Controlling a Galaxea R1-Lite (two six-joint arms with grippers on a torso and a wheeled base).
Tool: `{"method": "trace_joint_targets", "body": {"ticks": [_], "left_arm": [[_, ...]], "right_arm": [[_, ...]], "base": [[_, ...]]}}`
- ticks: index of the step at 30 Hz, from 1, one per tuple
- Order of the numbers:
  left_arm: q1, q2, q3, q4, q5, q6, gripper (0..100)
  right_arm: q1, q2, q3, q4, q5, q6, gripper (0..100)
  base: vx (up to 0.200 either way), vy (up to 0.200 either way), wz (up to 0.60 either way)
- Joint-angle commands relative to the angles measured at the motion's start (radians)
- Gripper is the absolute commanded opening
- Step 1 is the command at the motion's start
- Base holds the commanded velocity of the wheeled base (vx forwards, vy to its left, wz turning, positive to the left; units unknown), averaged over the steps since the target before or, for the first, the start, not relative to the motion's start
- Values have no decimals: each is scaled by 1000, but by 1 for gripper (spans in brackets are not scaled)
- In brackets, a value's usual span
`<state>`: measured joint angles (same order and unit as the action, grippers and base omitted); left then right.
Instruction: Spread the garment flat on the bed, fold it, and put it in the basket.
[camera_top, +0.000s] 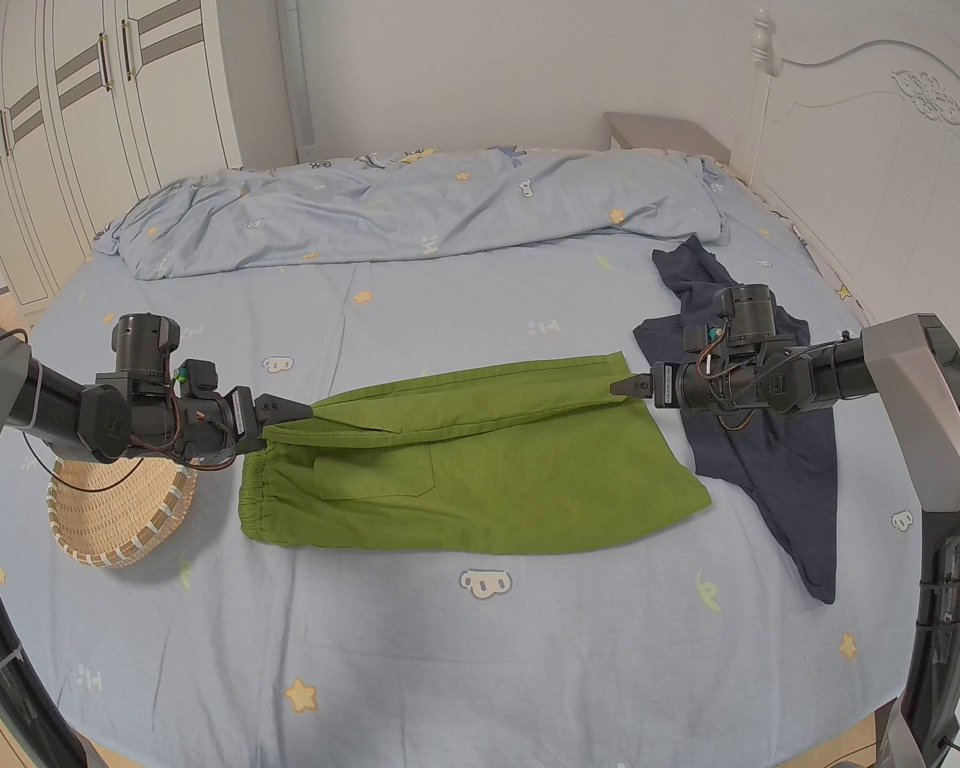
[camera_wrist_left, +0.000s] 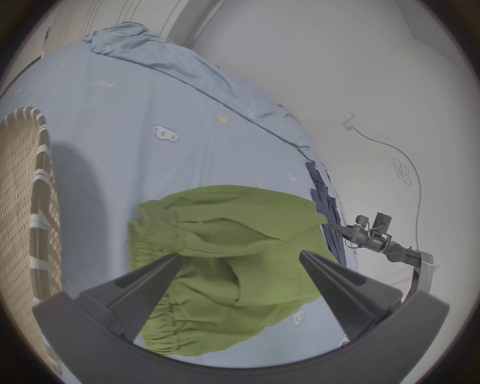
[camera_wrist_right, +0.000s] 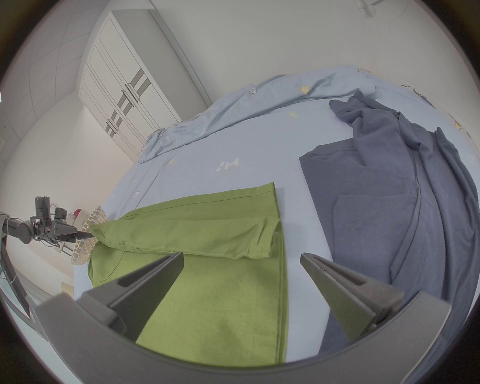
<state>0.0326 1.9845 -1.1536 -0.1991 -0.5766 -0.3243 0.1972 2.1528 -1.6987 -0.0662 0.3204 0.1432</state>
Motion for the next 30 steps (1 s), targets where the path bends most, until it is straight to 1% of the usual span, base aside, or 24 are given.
{"method": "trace_joint_targets", "body": {"ticks": [1,4,6,7,8,9,10,13,15,22,26,28,29,30], "left_arm": [[-36,8,-12,-2,3,-1,100],[-37,97,-123,-9,27,-12,100],[-40,168,-207,-9,61,-62,100],[-42,208,-256,-11,92,-85,100],[-42,212,-262,-11,95,-88,100],[-34,261,-331,-11,155,-113,100],[-28,275,-354,-11,173,-122,100],[-3,300,-408,-13,181,-168,100],[1,301,-417,-13,181,-196,100],[-5,284,-405,-13,179,-200,100],[-3,178,-345,-13,179,-202,100],[0,129,-322,-13,176,-202,100],[1,50,-281,-13,176,-208,100],[3,37,-275,-13,176,-210,100]], "right_arm": [[10,-1,2,0,-1,1,100],[10,-1,1,0,-1,1,100],[10,-4,13,2,-3,3,100],[8,-5,21,0,-6,3,100],[8,-5,22,0,-7,3,100],[2,-8,27,0,-9,3,100],[1,-10,28,0,-11,3,100],[-5,-11,28,-1,-11,4,100],[-9,-13,31,-1,-11,7,100],[-9,-25,45,-1,-12,32,100],[-15,-62,59,2,-11,72,100],[-25,-79,71,2,-11,92,100],[-45,-105,94,2,-1,119,100],[-48,-110,97,3,0,122,100]], "base": [[0,0,0],[0,0,0],[0,0,0],[0,0,0],[0,0,0],[0,0,0],[0,0,0],[0,0,0],[0,0,0],[0,0,0],[0,0,0],[0,0,0],[0,0,0],[0,0,0]]}}
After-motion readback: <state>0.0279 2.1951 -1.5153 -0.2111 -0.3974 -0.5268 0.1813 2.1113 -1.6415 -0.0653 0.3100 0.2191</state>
